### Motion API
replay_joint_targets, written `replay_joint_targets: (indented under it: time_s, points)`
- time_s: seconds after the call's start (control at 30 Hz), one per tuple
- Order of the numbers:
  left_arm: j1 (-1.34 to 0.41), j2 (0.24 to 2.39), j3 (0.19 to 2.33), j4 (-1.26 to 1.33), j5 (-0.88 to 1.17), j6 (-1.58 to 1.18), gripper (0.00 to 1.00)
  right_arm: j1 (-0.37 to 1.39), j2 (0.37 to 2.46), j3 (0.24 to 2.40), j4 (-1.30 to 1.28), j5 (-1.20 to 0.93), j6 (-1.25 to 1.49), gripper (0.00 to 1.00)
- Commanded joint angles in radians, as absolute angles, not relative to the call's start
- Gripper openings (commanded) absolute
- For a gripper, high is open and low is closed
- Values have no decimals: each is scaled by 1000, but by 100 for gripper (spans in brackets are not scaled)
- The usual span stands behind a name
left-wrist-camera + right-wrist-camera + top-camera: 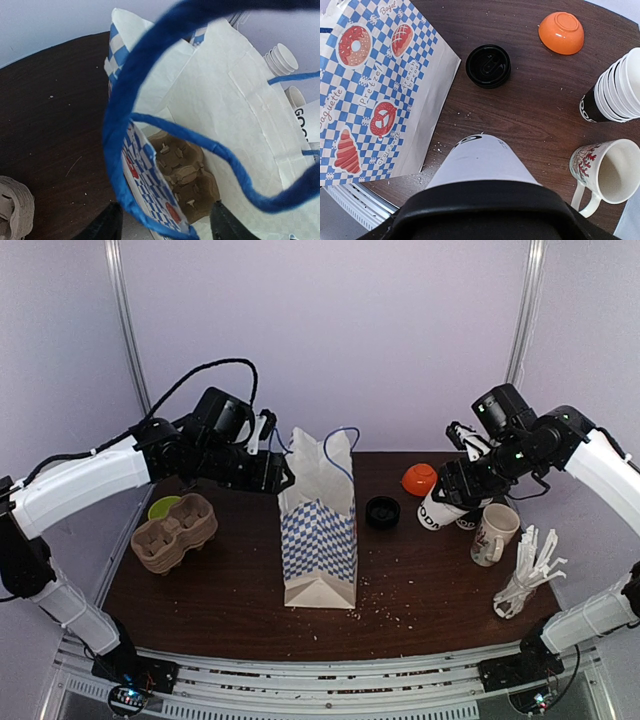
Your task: Pack the takeout coffee
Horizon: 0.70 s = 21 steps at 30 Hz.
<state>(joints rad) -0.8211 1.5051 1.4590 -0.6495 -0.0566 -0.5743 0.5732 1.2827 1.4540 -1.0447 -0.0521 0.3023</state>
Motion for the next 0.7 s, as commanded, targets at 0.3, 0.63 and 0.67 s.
replay_joint_targets:
  time_s: [0.3, 0.63, 0.67]
  points:
    - [-824, 1557, 1548, -737, -82, -482, 27, 594, 1273, 1517, -1077, -35, 314, 84]
    - [-845, 1558, 1571, -775, -91, -477, 53, 596, 1261, 1505, -1070, -40, 318, 84]
    - [-847, 1560, 1569, -775, -91, -477, 50, 597, 1261, 1507, -1069, -41, 318, 84]
